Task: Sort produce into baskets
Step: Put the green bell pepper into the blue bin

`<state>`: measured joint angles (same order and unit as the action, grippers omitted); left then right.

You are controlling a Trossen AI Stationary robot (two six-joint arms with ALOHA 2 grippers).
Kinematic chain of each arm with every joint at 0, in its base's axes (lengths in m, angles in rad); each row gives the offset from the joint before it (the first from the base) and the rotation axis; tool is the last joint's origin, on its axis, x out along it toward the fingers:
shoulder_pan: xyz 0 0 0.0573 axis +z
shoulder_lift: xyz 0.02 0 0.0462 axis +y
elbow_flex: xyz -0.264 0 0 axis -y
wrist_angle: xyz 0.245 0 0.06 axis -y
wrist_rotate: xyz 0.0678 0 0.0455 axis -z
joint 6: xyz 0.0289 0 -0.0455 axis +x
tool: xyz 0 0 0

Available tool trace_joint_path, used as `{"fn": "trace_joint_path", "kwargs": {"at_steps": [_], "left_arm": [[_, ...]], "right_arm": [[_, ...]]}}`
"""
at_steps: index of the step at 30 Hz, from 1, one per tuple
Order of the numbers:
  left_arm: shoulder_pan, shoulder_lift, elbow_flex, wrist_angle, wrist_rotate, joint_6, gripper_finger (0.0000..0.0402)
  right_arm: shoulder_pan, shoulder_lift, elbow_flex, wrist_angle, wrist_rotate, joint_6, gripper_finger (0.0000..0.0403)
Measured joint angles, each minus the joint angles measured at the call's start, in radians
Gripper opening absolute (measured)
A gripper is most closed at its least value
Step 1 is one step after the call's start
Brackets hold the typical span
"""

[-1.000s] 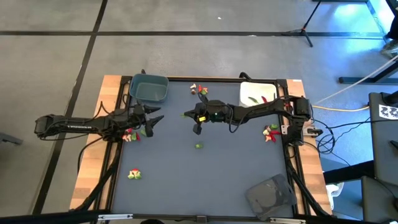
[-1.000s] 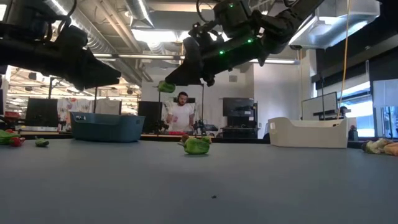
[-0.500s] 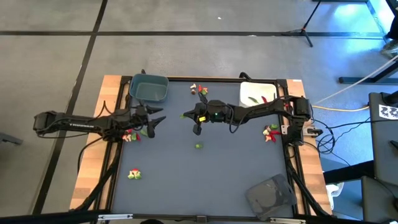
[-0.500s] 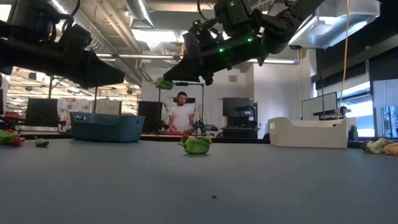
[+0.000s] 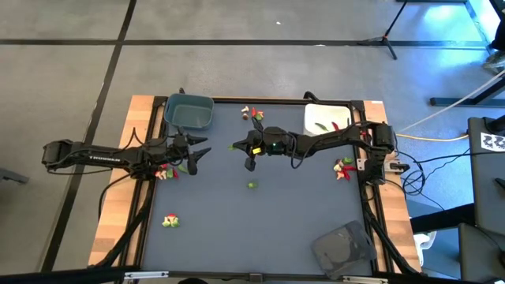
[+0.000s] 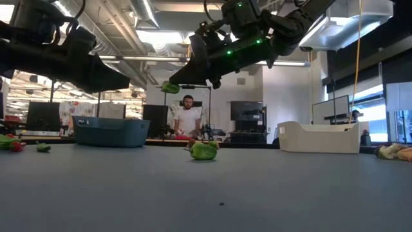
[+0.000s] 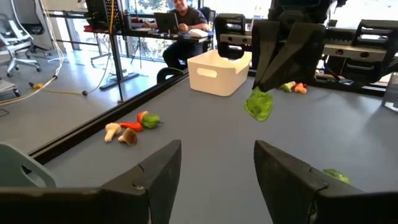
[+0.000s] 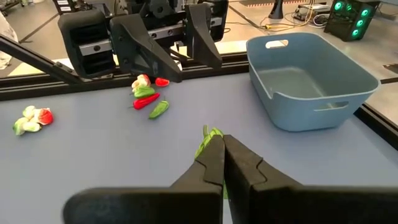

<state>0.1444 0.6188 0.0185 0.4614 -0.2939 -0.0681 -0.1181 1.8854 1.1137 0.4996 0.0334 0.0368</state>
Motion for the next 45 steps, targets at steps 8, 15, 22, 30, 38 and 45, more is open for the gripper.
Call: {"fn": "trace_joint_path", "kwargs": {"at_steps": [8,15,22,30,38,45], "left_arm": [[0.000,0.000,0.000,0.015,0.000,0.041,0.0198],[0.000,0.078,0.032,0.072,0.000,0.056,0.0198],[-0.001,0.254,0.148,0.076,0.060,0.056,0.0198],[-0.001,0.411,0.251,0.079,0.073,0.049,0.0198],[-0.001,0.495,0.316,0.134,0.151,0.093,0.0198],[-0.001,0.523,0.323,0.100,0.154,0.095,0.0184]], "right_arm": [[0.000,0.000,0.000,0.001,0.000,0.000,0.0002],[0.000,0.000,0.000,0.014,0.000,0.008,0.0002],[0.001,0.000,0.000,0.048,-0.019,0.026,0.0002],[0.001,0.000,0.000,0.119,-0.042,0.039,0.0002],[0.014,0.000,0.000,0.131,-0.045,0.039,0.0002],[0.016,0.000,0.000,0.136,-0.045,0.034,0.0002]]}}
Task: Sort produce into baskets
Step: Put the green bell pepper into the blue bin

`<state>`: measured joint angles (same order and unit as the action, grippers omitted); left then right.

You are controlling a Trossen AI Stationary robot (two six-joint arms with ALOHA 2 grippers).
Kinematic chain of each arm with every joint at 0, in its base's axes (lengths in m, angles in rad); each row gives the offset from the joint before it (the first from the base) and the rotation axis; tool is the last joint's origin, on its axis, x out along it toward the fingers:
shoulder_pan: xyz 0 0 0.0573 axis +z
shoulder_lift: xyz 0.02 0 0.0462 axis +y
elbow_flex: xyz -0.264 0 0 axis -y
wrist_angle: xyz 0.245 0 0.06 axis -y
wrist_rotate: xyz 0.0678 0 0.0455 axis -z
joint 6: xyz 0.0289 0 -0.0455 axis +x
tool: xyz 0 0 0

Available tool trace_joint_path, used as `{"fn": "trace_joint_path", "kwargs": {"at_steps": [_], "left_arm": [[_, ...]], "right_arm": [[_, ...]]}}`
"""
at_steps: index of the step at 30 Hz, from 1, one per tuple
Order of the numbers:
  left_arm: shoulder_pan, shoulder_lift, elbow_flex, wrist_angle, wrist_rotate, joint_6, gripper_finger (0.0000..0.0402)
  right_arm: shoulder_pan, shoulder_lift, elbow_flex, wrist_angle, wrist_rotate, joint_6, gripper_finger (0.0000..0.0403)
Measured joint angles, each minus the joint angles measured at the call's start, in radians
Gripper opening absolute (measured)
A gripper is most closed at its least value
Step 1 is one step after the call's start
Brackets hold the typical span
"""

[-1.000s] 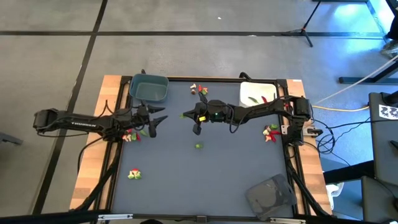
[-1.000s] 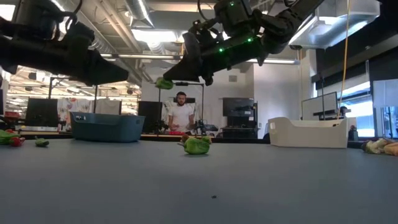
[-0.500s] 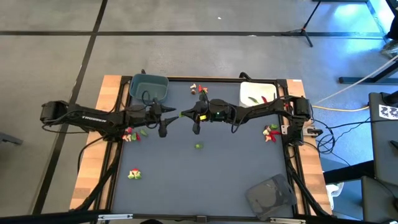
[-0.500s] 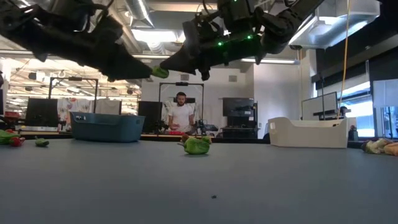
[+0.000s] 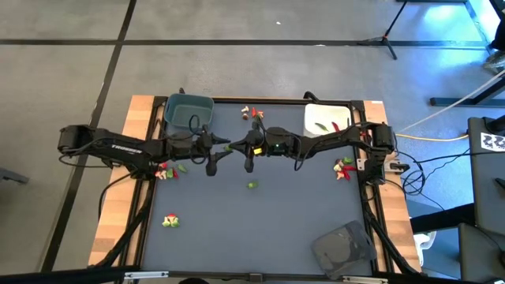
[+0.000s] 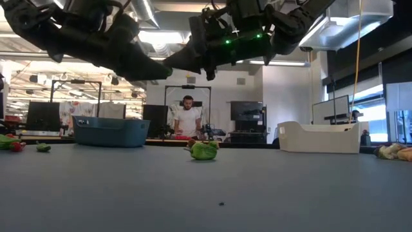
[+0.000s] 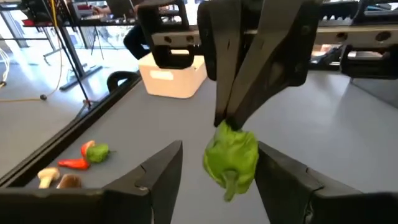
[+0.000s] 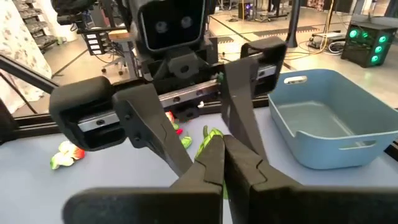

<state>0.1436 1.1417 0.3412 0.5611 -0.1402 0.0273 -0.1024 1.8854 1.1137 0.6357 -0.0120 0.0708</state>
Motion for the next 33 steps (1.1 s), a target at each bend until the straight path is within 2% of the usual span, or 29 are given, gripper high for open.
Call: {"fn": "trace_joint_path", "kwargs": {"at_steps": [7,12,14,18,22,26,33], "left_arm": [[0.001,-0.005,0.000,0.026,0.000,0.043,0.0093],[0.001,-0.041,0.000,-0.009,-0.003,0.084,0.0032],[0.002,-0.075,0.000,-0.056,-0.030,0.084,0.0027],[0.026,-0.180,0.007,-0.264,-0.117,0.052,0.0039],[0.092,-0.279,0.034,-0.495,-0.289,0.002,0.0050],[0.202,-0.327,0.042,-0.596,-0.414,-0.023,0.0046],[0.399,-0.267,0.042,-0.613,-0.428,-0.055,0.0052]], "right_arm": [[-0.003,0.000,0.001,0.003,0.000,0.027,0.0006],[-0.003,-0.010,0.001,-0.016,-0.006,0.023,0.0060],[-0.003,-0.041,0.000,-0.073,-0.007,-0.001,0.0092],[-0.003,-0.151,0.001,-0.283,0.006,-0.023,0.0149],[-0.002,-0.229,0.000,-0.553,0.025,0.003,0.0182],[-0.002,-0.252,0.001,-0.724,0.031,0.078,0.0190],[-0.002,-0.206,-0.001,-0.890,0.092,0.152,0.0178]]}}
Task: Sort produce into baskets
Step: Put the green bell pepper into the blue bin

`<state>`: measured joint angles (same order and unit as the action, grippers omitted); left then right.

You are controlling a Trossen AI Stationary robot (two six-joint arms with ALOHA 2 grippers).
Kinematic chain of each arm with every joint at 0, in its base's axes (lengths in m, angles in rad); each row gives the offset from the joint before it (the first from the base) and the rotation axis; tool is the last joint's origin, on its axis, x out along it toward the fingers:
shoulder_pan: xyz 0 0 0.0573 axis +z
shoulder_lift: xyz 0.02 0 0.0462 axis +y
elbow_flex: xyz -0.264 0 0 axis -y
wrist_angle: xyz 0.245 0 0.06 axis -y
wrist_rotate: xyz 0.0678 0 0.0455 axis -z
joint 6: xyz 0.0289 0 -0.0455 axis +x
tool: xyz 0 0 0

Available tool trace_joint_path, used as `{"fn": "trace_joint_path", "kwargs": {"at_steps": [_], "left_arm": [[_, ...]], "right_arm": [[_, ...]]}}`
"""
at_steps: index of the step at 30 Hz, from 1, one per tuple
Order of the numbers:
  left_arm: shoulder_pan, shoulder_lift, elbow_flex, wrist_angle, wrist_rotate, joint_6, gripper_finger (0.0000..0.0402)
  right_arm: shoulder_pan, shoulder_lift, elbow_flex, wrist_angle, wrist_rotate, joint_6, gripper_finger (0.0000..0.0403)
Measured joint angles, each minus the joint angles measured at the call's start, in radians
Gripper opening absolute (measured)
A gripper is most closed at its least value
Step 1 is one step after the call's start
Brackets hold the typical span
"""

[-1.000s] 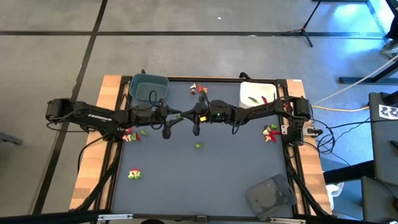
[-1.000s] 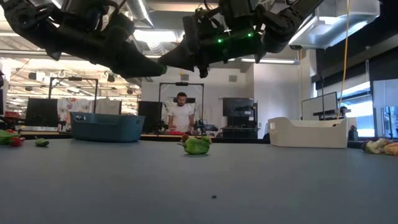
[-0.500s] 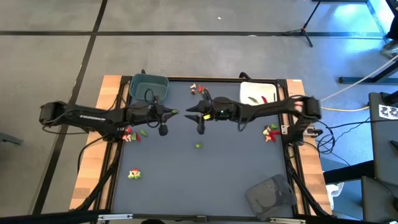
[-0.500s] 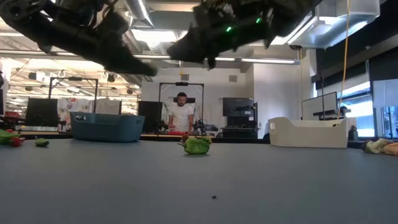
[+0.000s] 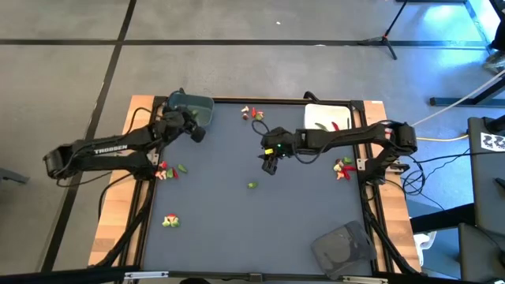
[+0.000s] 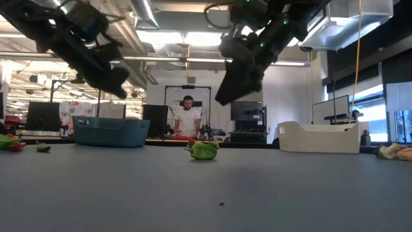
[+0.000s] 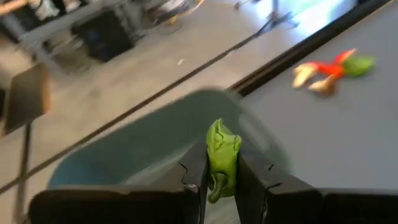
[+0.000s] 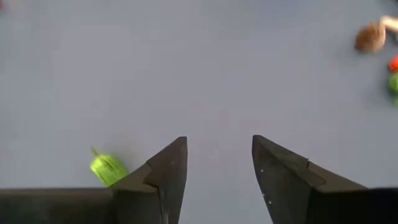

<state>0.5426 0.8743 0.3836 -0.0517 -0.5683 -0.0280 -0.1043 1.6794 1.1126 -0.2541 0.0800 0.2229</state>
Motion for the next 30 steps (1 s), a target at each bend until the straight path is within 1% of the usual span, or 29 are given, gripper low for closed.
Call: {"fn": "trace_joint_path", "kwargs": {"at_steps": [5,13,15,18,23,28,30], "left_arm": [[0.053,0.043,0.000,0.004,0.004,-0.034,0.0080],[0.056,0.025,0.007,-0.004,0.007,-0.003,0.0172],[0.056,0.014,0.020,-0.027,0.021,0.001,0.0193],[0.055,0.000,0.035,-0.041,0.065,-0.011,0.0213],[0.044,-0.025,0.039,-0.042,0.149,-0.031,0.0220],[0.016,-0.036,0.039,-0.041,0.167,-0.033,0.0211],[0.002,-0.036,0.039,-0.043,0.190,-0.033,0.0208]], "right_arm": [[-0.001,0.009,0.000,-0.017,0.007,0.006,0.0177],[-0.001,0.009,0.000,-0.010,0.009,0.007,0.0177],[-0.001,0.009,0.000,-0.007,0.010,0.007,0.0177],[-0.001,0.009,0.000,-0.001,0.010,0.007,0.0177],[-0.001,0.009,0.000,0.006,0.008,0.002,0.0177],[-0.001,0.009,0.000,0.019,0.007,-0.018,0.0177],[-0.001,0.009,0.000,0.020,0.007,-0.018,0.0177]]}}
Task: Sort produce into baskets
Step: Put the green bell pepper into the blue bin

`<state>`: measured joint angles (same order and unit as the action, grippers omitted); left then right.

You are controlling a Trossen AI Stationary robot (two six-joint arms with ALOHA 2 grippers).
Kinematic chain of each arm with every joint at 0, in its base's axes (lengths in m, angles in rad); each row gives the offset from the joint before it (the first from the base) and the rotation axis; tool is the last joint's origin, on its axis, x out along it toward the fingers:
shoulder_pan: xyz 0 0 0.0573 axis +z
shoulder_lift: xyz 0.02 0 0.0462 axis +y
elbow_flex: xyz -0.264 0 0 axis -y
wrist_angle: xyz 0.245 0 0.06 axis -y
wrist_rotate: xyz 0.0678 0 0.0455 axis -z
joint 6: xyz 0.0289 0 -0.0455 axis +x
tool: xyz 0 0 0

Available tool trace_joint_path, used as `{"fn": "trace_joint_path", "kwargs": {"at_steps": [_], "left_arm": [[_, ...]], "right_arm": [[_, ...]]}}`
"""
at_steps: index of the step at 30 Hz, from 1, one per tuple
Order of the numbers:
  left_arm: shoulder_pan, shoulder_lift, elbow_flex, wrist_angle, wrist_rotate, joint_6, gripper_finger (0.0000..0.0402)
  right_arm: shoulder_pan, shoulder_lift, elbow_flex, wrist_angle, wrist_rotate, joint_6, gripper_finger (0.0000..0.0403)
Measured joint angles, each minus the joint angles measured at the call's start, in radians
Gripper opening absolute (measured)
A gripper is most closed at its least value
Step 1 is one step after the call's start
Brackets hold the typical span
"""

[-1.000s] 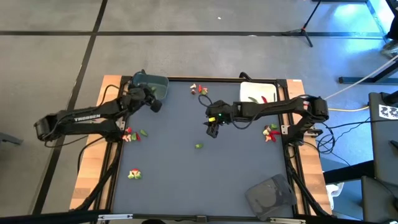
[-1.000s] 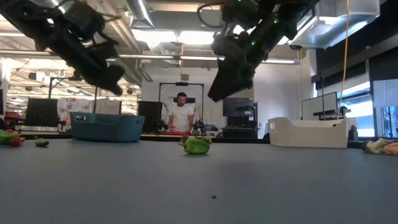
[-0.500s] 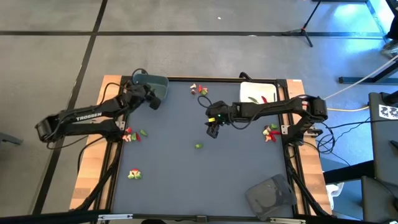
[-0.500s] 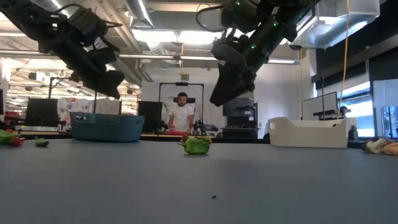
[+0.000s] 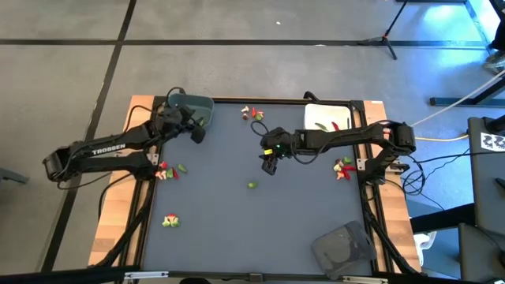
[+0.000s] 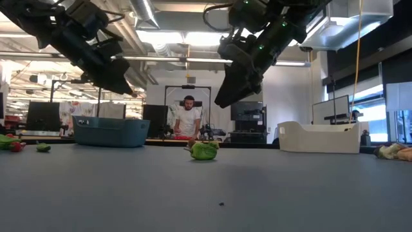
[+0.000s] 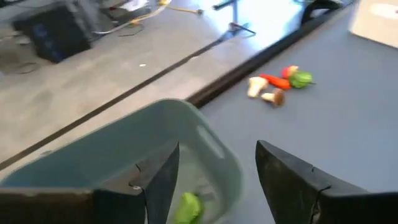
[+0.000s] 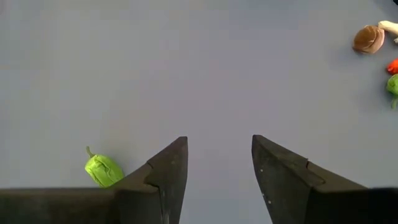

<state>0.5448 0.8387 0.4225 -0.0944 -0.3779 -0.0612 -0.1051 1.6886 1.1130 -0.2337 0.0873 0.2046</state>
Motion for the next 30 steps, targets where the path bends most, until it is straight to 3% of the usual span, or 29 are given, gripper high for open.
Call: {"fn": "trace_joint_path", "kwargs": {"at_steps": [5,8,11,20,24,30], "left_arm": [[-0.049,0.000,-0.005,0.036,0.196,-0.004,0.0198],[-0.103,0.007,-0.019,0.076,0.330,-0.004,0.0194],[-0.176,0.023,-0.033,0.131,0.395,-0.011,0.0191],[-0.370,0.118,-0.039,0.168,0.403,-0.011,0.0189],[-0.427,0.180,-0.039,0.169,0.403,-0.012,0.0187],[-0.490,0.292,-0.040,0.254,0.395,-0.033,0.0186]], "right_arm": [[0.000,0.000,0.000,0.000,-0.003,-0.003,0.0177],[0.001,0.000,0.000,0.002,-0.064,-0.004,0.0177],[0.014,0.000,0.000,0.001,-0.151,-0.020,0.0177],[0.166,0.000,0.000,-0.014,-0.183,-0.074,0.0177],[0.221,0.021,-0.024,0.014,-0.095,-0.058,0.0177],[0.229,0.154,-0.030,0.161,-0.041,-0.126,0.0177]]}}
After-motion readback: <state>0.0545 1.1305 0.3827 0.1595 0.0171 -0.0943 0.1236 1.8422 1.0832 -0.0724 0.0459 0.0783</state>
